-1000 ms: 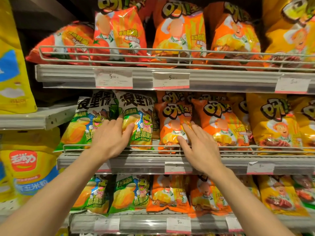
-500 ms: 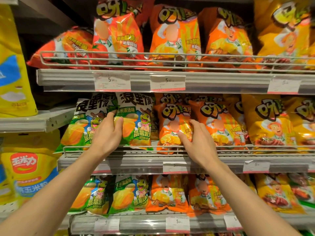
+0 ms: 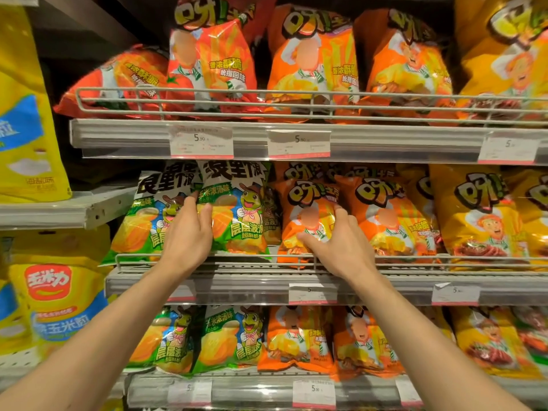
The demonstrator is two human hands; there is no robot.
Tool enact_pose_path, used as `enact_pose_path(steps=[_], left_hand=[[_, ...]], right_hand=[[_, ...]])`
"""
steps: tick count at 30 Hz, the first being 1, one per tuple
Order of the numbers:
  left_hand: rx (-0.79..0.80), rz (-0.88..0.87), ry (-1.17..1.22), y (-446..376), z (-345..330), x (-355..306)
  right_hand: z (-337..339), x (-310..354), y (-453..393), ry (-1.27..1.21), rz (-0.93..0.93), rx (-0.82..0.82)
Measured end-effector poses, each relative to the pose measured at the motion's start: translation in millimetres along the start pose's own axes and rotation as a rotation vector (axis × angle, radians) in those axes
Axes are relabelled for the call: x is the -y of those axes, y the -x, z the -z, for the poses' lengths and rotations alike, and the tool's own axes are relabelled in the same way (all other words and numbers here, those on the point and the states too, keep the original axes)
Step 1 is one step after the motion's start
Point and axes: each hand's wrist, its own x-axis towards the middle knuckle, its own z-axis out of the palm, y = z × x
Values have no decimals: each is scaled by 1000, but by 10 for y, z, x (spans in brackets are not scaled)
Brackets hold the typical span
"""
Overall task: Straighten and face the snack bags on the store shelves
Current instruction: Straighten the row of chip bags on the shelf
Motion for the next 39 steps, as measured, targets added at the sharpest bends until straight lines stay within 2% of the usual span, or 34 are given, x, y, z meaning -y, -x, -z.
enact_pose_path(steps=[4,7,11,15,20,22,25,28,32,36,39], left_hand=[[-16,4,-11,-4,52,-16],[-10,-4,-27,5,95,-26],[30,-15,-54,30,-8,-98],[144,-28,-135,95,-203,-149],[237,-84,-171,54,-55,-54],[175,-125,-208,81,-2,-33],[6,-294,-306,216,-35,-86],[113,-312,-360,312,-131,-162],[207,-271,-455,318,-164,-182],[228,-219,-370,325,-97,-243],[173,-206,-249,356,-9,-301]], right_hand=[[14,3,-23,-79,-22,-37],[52,-22,-46,-228,-34,-54],[141,-103,-106,-381,-63,-14],[96,-128,-100,-203,-18,29],[-39,-129,-21,74,61,12],[-89,-139,31,122,135,-50],[-106,-140,66,178,220,-86],[-111,-159,59,249,246,-13],[-88,-149,40,256,233,70],[-42,-150,68,224,227,69],[23,-163,74,42,189,51]])
